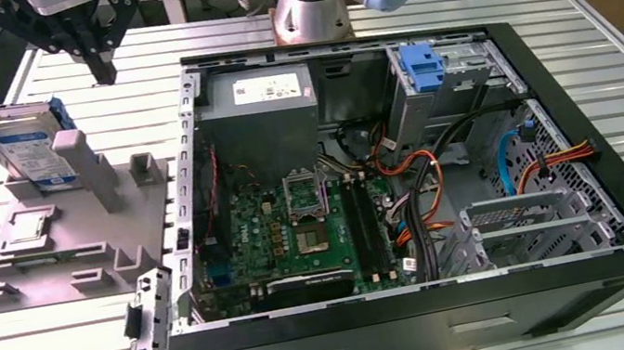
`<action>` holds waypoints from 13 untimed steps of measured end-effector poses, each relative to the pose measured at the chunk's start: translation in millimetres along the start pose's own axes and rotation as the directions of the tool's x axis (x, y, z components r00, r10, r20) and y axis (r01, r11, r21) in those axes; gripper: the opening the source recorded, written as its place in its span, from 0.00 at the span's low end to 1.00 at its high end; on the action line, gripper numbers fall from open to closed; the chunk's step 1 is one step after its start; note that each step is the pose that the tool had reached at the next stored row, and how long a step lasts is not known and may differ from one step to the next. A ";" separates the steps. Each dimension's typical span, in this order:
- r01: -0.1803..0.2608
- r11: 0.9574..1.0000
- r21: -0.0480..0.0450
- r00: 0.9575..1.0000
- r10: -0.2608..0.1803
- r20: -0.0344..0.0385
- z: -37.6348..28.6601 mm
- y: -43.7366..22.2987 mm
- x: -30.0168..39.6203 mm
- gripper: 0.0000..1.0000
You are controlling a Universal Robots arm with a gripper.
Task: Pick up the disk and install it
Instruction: 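Reach for the disk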
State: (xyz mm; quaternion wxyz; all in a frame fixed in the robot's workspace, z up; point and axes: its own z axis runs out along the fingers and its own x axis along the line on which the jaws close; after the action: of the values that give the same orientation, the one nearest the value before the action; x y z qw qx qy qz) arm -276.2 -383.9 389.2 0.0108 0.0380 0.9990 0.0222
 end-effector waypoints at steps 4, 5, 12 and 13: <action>0.000 1.000 0.000 1.000 0.000 0.000 -0.1 -0.1 1.8 0.10; 0.000 1.000 0.000 1.000 0.000 0.000 -0.1 -0.2 2.8 0.10; 0.000 1.000 0.000 1.000 0.000 0.000 -0.3 -0.9 13.5 0.10; 0.000 1.000 0.000 1.000 0.000 0.000 -0.3 -0.9 15.3 0.10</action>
State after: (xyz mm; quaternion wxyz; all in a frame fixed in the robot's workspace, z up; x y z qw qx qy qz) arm -291.5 -383.6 389.2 0.0108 0.0379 0.9990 0.0222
